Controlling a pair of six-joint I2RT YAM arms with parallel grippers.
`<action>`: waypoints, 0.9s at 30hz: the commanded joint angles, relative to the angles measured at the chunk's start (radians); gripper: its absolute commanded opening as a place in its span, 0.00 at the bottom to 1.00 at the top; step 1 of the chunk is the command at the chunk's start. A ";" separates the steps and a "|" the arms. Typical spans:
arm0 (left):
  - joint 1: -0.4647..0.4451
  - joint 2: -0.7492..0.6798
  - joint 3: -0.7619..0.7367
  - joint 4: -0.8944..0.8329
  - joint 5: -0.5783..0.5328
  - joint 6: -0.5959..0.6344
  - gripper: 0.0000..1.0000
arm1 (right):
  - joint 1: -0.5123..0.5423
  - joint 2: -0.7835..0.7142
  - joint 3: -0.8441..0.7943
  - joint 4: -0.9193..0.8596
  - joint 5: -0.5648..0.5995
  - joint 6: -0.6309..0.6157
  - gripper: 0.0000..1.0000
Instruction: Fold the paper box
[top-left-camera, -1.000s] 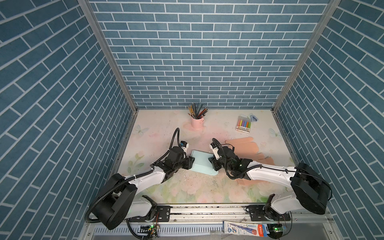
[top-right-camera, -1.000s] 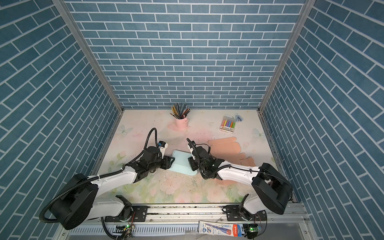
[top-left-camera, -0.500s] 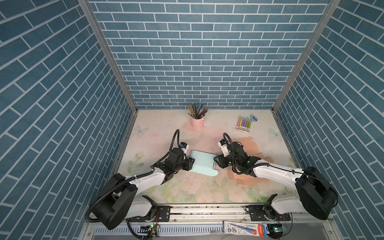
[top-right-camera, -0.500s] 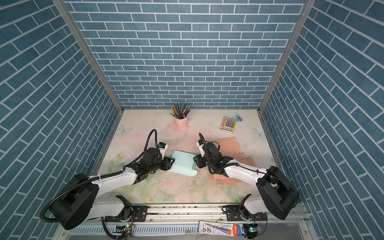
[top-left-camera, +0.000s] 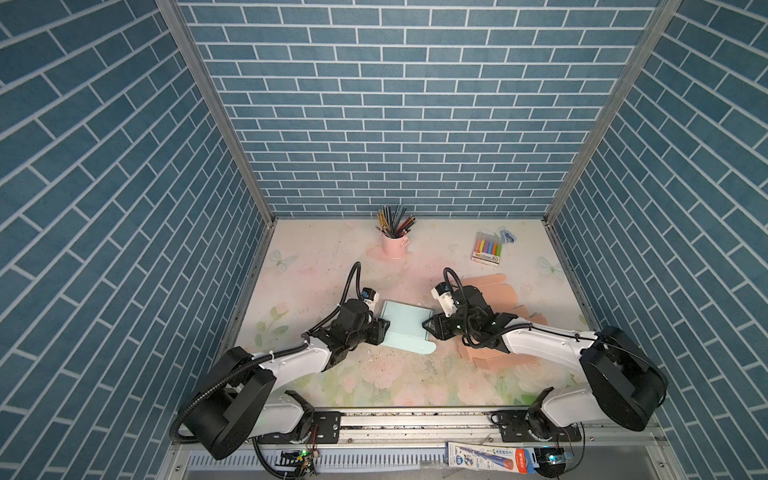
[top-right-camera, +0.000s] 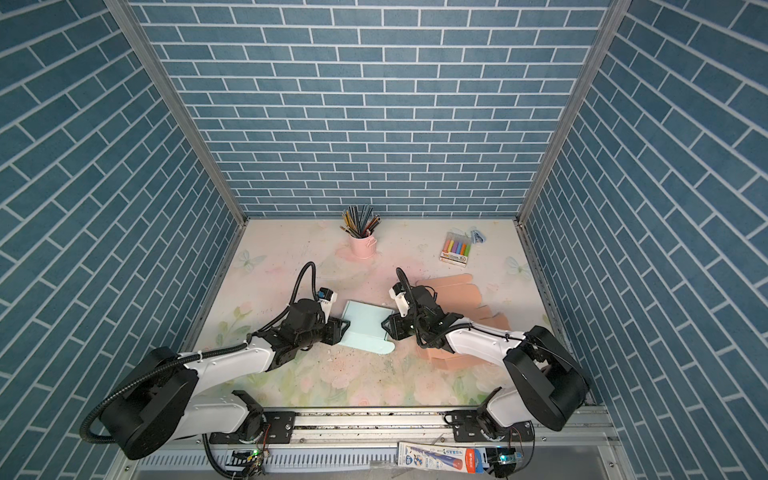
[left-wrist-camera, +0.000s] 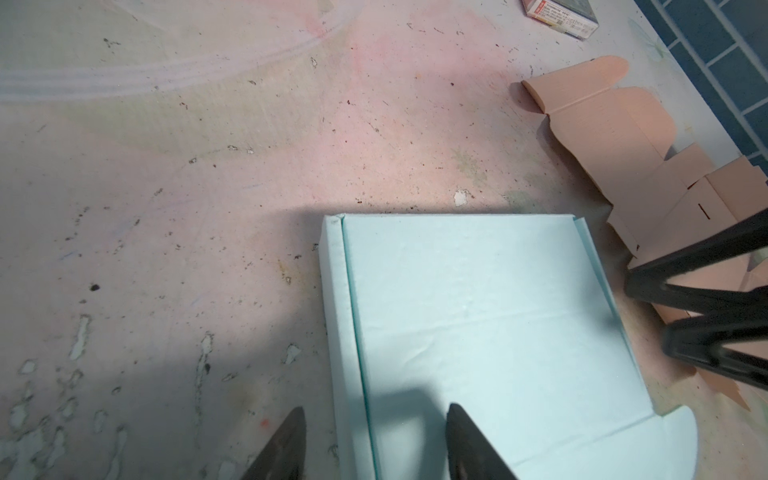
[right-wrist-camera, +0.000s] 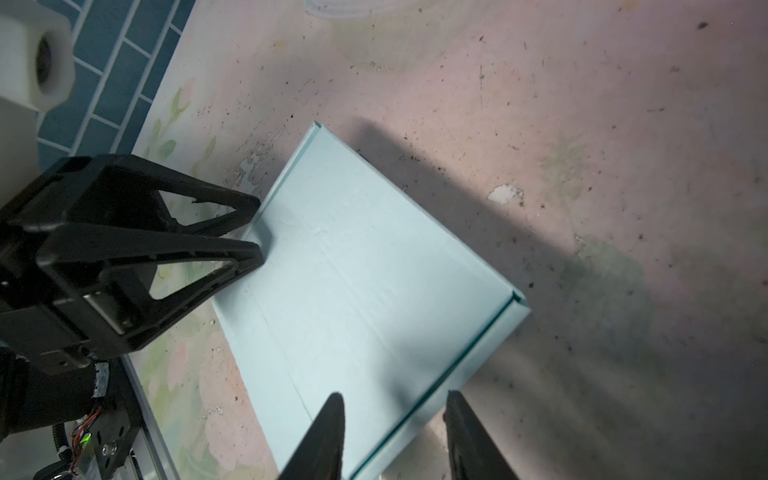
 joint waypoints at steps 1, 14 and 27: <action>-0.011 -0.009 -0.020 -0.010 -0.005 -0.006 0.53 | -0.004 -0.011 -0.008 -0.018 0.014 0.026 0.42; -0.035 -0.019 -0.015 -0.019 -0.012 -0.021 0.48 | -0.011 -0.016 -0.034 -0.012 0.018 0.048 0.44; -0.059 -0.055 -0.036 -0.032 -0.022 -0.042 0.41 | -0.032 0.062 0.007 0.038 -0.053 0.035 0.44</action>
